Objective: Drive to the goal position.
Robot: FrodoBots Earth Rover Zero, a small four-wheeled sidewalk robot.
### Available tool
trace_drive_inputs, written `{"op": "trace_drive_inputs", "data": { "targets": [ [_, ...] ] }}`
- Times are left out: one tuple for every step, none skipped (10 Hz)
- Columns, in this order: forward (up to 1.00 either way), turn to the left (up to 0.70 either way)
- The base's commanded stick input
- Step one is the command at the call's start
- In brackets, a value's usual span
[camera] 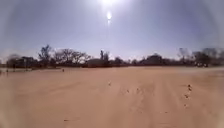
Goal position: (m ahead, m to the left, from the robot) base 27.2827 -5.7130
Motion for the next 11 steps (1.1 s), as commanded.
{"op": "trace_drive_inputs", "data": {
  "targets": [
    [0.85, 0.0],
    [0.85, 0.0],
    [0.85, 0.0],
    [0.85, 0.0],
    [0.85, 0.0],
    [0.85, 0.0],
    [0.85, 0.0],
    [0.85, 0.0],
    [0.85, 0.0],
    [0.85, 0.0],
    [0.85, 0.0]
  ]
}}
